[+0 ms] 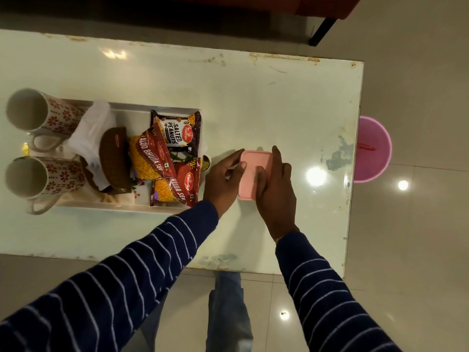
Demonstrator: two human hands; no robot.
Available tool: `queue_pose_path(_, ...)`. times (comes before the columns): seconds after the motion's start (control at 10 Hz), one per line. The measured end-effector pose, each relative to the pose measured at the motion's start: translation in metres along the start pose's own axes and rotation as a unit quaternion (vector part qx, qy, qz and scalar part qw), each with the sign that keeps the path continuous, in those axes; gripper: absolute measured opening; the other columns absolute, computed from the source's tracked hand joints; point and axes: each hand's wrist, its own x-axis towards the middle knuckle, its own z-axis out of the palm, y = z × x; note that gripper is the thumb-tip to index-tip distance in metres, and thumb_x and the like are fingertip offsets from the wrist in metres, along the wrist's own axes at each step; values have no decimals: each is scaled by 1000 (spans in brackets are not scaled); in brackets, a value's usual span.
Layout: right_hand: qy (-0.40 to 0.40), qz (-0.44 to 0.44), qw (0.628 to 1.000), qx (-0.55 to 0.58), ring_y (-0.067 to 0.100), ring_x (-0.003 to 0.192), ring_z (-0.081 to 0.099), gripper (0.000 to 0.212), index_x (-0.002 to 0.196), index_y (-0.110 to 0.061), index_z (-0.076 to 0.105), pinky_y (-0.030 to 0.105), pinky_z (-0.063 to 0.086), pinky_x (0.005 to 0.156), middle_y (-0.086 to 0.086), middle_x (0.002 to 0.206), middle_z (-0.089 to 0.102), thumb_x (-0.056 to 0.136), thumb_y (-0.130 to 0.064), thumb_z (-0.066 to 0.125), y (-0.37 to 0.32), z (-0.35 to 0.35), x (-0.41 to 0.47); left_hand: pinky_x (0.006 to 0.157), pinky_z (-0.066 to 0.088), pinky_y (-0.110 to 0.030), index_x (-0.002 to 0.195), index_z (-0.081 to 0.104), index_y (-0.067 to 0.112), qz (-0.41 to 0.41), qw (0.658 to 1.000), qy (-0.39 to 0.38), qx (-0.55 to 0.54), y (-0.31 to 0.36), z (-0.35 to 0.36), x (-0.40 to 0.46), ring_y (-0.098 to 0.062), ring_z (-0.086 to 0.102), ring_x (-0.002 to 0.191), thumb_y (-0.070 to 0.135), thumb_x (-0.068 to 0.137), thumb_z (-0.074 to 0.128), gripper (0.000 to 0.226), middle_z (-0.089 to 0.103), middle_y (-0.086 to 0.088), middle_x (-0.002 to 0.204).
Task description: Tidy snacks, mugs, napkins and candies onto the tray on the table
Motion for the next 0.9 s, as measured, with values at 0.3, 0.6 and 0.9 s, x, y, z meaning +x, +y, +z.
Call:
queue_pose_path(0.3, -19, 4, 999, -30, 28, 99, 68, 49, 150, -37, 14, 43, 58, 75, -2, 137, 54, 104, -49, 24, -1, -4, 2, 93, 47, -29, 139, 53, 9, 57, 985, 131, 97, -3, 38, -9, -28, 58, 114, 16, 104, 41, 37, 57, -18, 125)
queue_pose_path(0.6, 30, -12, 992, -122, 31, 104, 59, 58, 155, -27, 16, 46, 56, 75, 8, 131, 50, 104, -50, 32, -12, -15, -10, 83, 53, -28, 148, 41, 12, 117, 983, 57, 129, 22, -38, -18, -17, 59, 109, 28, 98, 57, 54, 51, -11, 139)
queue_pose_path(0.9, 117, -82, 978, -153, 25, 139, 38, 60, 157, -27, 18, 52, 36, 110, 2, 153, 38, 102, -50, 28, -159, -86, -59, 117, 28, -45, 153, 29, 12, 257, 918, 170, 250, 153, -187, -48, -23, 22, 149, 38, 96, 56, 68, 23, -7, 162)
